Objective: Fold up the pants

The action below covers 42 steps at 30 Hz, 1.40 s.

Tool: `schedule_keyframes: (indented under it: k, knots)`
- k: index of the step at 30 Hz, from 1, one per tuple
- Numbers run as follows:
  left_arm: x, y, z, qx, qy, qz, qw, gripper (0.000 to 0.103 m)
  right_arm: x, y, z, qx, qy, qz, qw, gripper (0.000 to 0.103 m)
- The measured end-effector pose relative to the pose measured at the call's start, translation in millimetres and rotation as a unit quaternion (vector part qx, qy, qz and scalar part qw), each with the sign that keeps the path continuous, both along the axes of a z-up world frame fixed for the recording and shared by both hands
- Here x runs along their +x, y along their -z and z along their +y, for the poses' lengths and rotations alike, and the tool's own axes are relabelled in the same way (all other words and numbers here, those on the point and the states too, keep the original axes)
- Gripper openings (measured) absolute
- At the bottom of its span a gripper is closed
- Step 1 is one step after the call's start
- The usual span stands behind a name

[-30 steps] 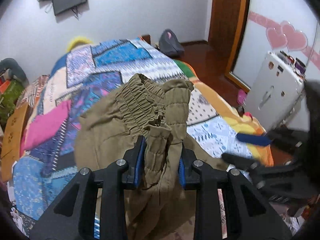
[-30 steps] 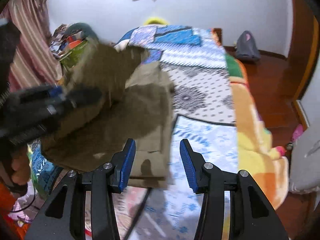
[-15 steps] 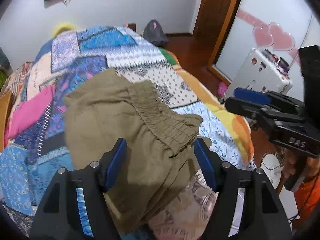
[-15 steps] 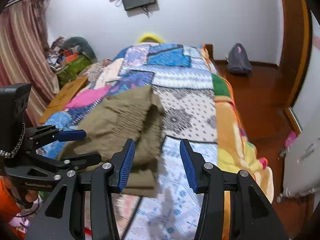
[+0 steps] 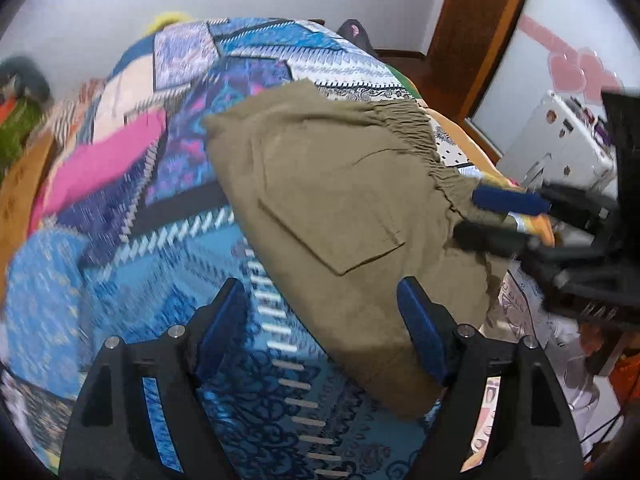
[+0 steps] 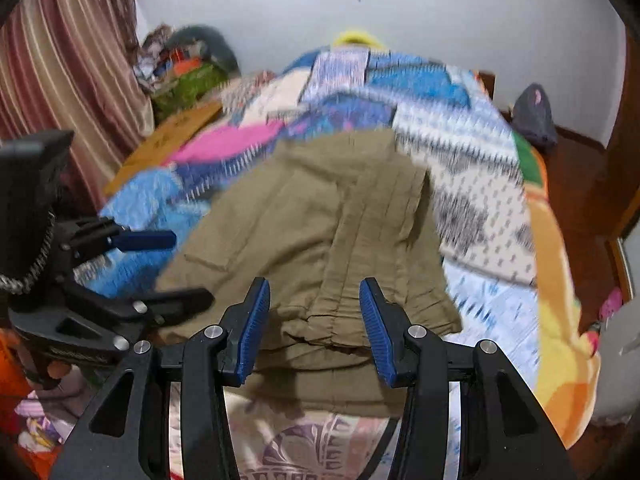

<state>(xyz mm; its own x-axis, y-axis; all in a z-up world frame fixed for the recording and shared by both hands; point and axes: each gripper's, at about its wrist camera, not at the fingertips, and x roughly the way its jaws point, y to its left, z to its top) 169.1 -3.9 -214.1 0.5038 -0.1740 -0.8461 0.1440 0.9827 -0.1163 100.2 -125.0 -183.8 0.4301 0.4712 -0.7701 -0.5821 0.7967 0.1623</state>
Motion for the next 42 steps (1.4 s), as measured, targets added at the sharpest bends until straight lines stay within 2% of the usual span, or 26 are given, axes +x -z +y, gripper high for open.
schedule_keyframes:
  k: [3,5,8,12,15,18,23,30,32,34,37,42]
  knots:
    - [-4.6,0.0,7.0,-0.019,-0.004,0.002,0.9998,0.080,-14.0,1.6,1.0,-0.027,-0.006,-0.030,0.999,0.043]
    - [-7.0,-6.3,9.4,-0.010,-0.006,-0.005,0.9999,0.080,-17.2,-2.3,-1.5,-0.034,-0.006,-0.034,0.999,0.043]
    - [-6.9,-21.6,21.8,0.020,-0.020,-0.030,0.9992,0.080,-13.2,-6.2,-13.6,-0.015,0.009,-0.017,1.000,0.044]
    - [9.5,-31.8,48.7,0.037,-0.048,-0.042,0.9973,0.080,-7.9,-10.8,-31.2,0.021,0.043,0.009,0.999,0.044]
    - [35.5,-31.2,64.2,0.043,-0.059,-0.042,0.9965,0.080,-6.2,-13.7,-40.3,0.034,0.072,0.014,0.997,0.045]
    - [70.9,-26.6,74.4,0.039,-0.054,-0.036,0.9971,0.080,-3.6,-10.8,-48.6,0.059,0.102,0.029,0.993,0.051]
    - [132.0,-10.2,87.6,0.040,-0.063,-0.024,0.9969,0.079,4.6,1.3,-51.2,0.071,0.128,0.057,0.987,0.051]
    - [200.8,38.5,90.5,0.018,-0.035,0.040,0.9984,0.061,15.6,12.7,-54.4,0.071,0.137,0.067,0.986,0.056]
    - [214.5,53.6,90.3,0.001,-0.020,0.061,0.9979,0.045,19.4,15.3,-55.7,0.068,0.136,0.071,0.986,0.056]
    - [218.5,60.1,87.1,0.000,-0.012,0.059,0.9982,0.032,23.9,16.9,-55.3,0.058,0.132,0.068,0.987,0.056]
    - [218.0,60.2,81.6,0.028,-0.005,0.050,0.9983,0.012,35.9,19.0,-54.5,0.044,0.124,0.066,0.989,0.056]
    - [198.3,56.0,103.1,0.043,-0.033,0.045,0.9976,0.008,62.6,22.6,-49.0,0.018,0.104,0.061,0.993,0.056]
